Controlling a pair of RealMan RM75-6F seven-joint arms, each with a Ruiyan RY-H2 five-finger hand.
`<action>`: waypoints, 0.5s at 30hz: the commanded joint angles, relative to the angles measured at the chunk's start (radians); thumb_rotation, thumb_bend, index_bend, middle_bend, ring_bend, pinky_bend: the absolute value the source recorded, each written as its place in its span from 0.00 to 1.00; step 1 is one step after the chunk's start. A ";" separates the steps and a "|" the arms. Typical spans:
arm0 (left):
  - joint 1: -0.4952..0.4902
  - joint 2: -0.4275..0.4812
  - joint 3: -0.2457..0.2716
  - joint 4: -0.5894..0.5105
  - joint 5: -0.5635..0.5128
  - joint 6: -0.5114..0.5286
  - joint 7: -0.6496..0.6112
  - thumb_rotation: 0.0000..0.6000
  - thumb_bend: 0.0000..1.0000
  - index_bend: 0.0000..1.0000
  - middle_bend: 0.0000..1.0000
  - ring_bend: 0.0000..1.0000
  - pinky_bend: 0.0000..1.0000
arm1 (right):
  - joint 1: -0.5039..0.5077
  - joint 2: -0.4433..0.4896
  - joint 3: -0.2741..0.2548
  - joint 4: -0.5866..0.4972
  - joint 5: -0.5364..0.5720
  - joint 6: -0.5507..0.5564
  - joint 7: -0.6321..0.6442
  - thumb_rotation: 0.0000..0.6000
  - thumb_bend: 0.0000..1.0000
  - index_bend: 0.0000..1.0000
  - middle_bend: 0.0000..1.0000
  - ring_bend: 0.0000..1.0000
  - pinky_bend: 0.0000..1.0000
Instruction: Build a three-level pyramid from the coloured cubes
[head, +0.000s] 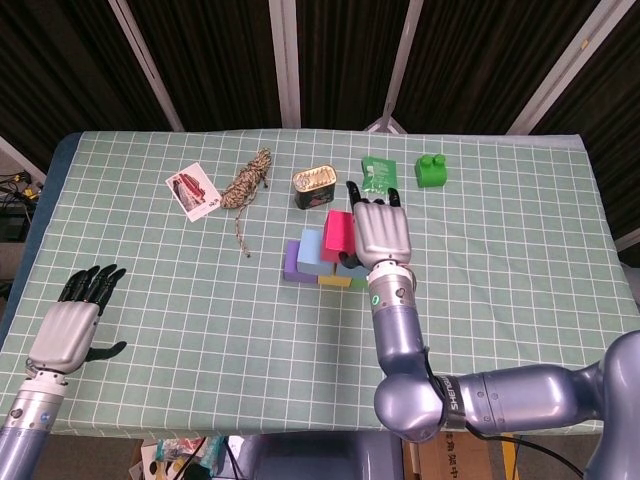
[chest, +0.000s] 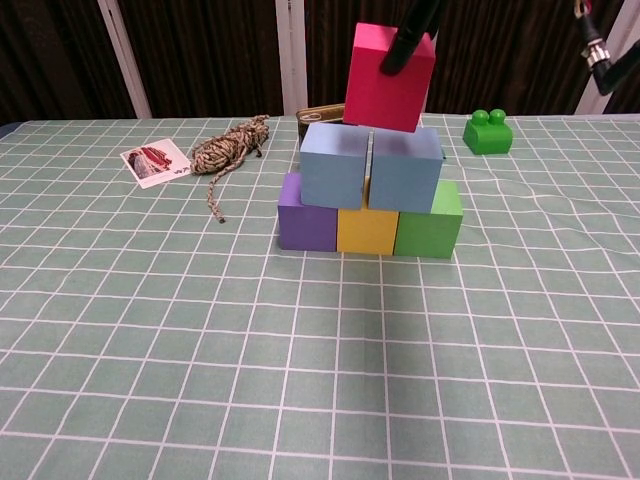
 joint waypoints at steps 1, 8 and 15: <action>-0.001 -0.002 0.000 0.002 -0.003 -0.001 0.003 1.00 0.09 0.00 0.03 0.01 0.05 | -0.007 -0.012 -0.007 0.007 -0.012 -0.004 0.014 1.00 0.32 0.00 0.47 0.28 0.00; -0.005 -0.007 0.000 0.004 -0.008 -0.004 0.006 1.00 0.09 0.00 0.03 0.01 0.05 | -0.003 -0.047 -0.025 0.039 -0.039 -0.016 0.021 1.00 0.32 0.00 0.47 0.28 0.00; -0.006 -0.002 -0.001 0.006 -0.015 -0.008 -0.007 1.00 0.09 0.00 0.03 0.01 0.05 | 0.009 -0.076 -0.033 0.081 -0.061 -0.032 0.011 1.00 0.32 0.00 0.47 0.28 0.00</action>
